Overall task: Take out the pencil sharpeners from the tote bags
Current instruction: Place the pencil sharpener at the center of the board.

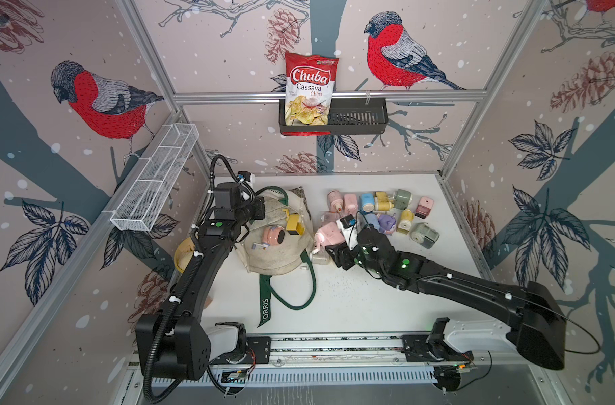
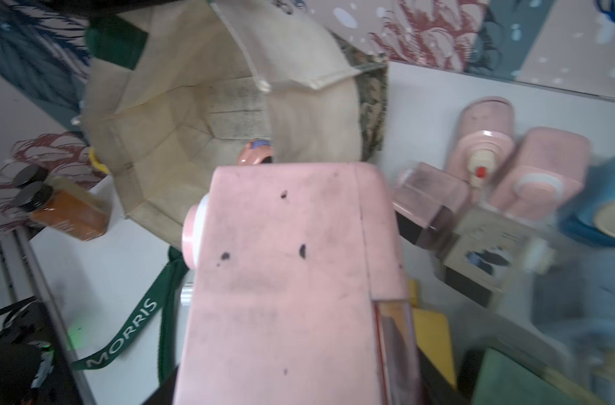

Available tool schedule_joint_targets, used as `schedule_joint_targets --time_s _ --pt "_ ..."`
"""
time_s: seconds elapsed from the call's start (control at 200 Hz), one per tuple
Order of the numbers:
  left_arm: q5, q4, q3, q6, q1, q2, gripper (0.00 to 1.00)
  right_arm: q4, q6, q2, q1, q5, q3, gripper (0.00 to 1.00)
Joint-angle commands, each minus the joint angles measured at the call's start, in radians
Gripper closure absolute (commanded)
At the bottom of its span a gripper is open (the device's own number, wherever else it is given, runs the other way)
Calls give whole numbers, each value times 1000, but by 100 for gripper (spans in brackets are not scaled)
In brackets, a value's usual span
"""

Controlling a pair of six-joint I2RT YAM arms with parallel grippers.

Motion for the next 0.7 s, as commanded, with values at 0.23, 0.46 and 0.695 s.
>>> schedule_joint_targets --time_s 0.23,0.46,0.695 --pt "-10 32 12 -11 5 -6 100 -179 338 -264 -316 197 -214 60" --pt "-2 37 9 -12 7 -8 100 -112 413 -316 -470 147 -347 57" --pt "-2 33 8 -12 6 -8 100 -132 419 -179 -506 146 -341 56"
